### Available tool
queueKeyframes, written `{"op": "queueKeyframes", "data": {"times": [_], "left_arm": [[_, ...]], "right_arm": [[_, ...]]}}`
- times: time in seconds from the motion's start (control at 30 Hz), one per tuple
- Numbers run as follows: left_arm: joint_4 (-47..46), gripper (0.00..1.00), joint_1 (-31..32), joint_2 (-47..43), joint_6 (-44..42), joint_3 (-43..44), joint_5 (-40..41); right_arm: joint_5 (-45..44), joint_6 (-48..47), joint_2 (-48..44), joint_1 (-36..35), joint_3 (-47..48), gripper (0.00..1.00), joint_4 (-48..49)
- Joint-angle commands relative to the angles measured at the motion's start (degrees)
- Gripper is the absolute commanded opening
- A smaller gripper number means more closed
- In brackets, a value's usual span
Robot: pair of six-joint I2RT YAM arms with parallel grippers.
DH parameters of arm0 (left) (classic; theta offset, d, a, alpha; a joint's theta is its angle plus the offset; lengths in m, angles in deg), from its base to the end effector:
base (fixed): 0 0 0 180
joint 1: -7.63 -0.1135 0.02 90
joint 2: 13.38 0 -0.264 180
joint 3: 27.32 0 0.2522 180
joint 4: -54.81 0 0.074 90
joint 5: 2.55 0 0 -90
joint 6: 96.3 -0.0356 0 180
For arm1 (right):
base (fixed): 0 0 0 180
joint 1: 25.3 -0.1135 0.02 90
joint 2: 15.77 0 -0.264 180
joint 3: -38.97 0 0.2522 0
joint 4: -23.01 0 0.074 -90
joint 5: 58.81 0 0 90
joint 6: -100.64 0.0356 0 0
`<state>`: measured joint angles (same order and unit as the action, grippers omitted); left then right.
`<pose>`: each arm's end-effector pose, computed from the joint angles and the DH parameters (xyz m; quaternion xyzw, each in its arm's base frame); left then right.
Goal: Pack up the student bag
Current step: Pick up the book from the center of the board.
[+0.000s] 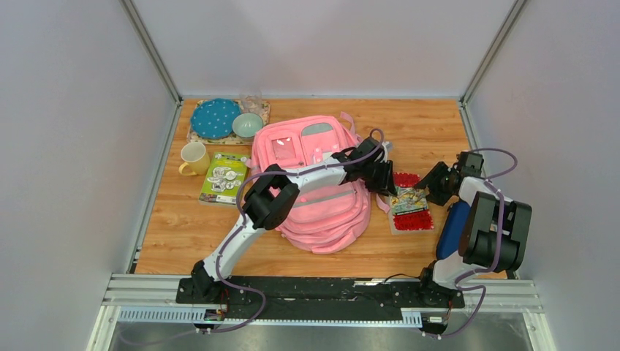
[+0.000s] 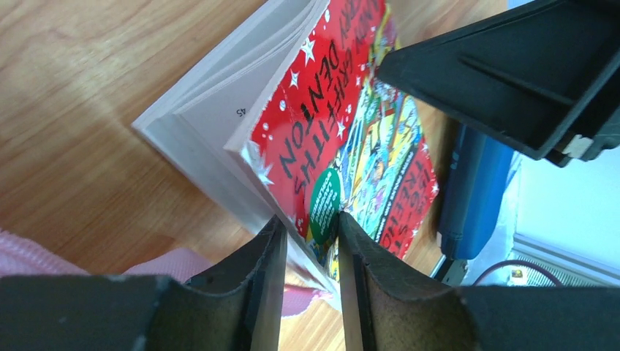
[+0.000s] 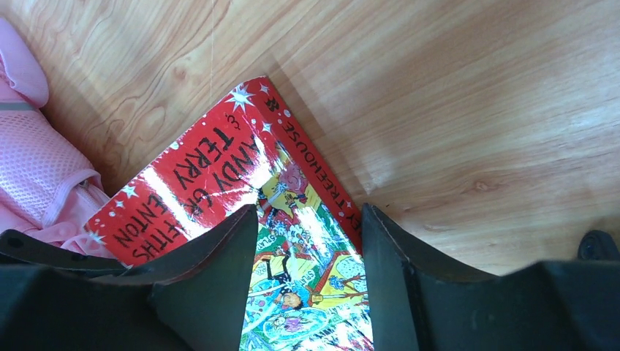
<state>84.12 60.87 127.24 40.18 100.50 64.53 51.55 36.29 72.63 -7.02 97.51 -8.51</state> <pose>0.3176 -0.4483 0.1535 0.1333 0.8894 -0.4211 0.1176 0.2724 -0.0769 0.1576 0.3162 0.9008 0.1865 0.2318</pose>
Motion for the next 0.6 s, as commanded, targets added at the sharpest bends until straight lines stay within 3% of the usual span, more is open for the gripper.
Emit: {"op": "queueKeyframes", "data": {"times": [0.0, 0.23, 0.27, 0.3, 0.4, 0.57], "left_arm": [[-11.16, 0.36, 2.58, -1.31, 2.48, 3.01, -5.29], [-10.98, 0.43, 1.97, -0.79, 3.97, 1.26, -5.73], [-11.07, 0.38, 1.79, -0.61, 4.75, 0.99, -5.91], [-11.07, 0.25, 1.70, -0.52, 4.94, 0.47, -6.26], [-10.19, 0.00, 1.44, -0.34, 4.76, 0.37, -6.35], [-9.75, 0.00, 1.44, -3.06, 1.26, 0.02, -6.44]], "right_arm": [[12.69, 3.27, -1.04, -2.20, -1.35, 0.54, -1.93], [13.12, 3.53, -0.86, -2.20, -2.15, 0.54, -1.22], [13.13, 3.53, -0.86, -2.20, -2.15, 0.54, -1.14], [12.95, 3.53, -0.95, -2.20, -2.15, 0.54, -1.22], [12.16, 3.44, -1.82, -2.11, -1.36, 0.54, -2.10], [9.01, 3.36, -6.56, -1.85, 1.45, 0.68, -6.05]]}}
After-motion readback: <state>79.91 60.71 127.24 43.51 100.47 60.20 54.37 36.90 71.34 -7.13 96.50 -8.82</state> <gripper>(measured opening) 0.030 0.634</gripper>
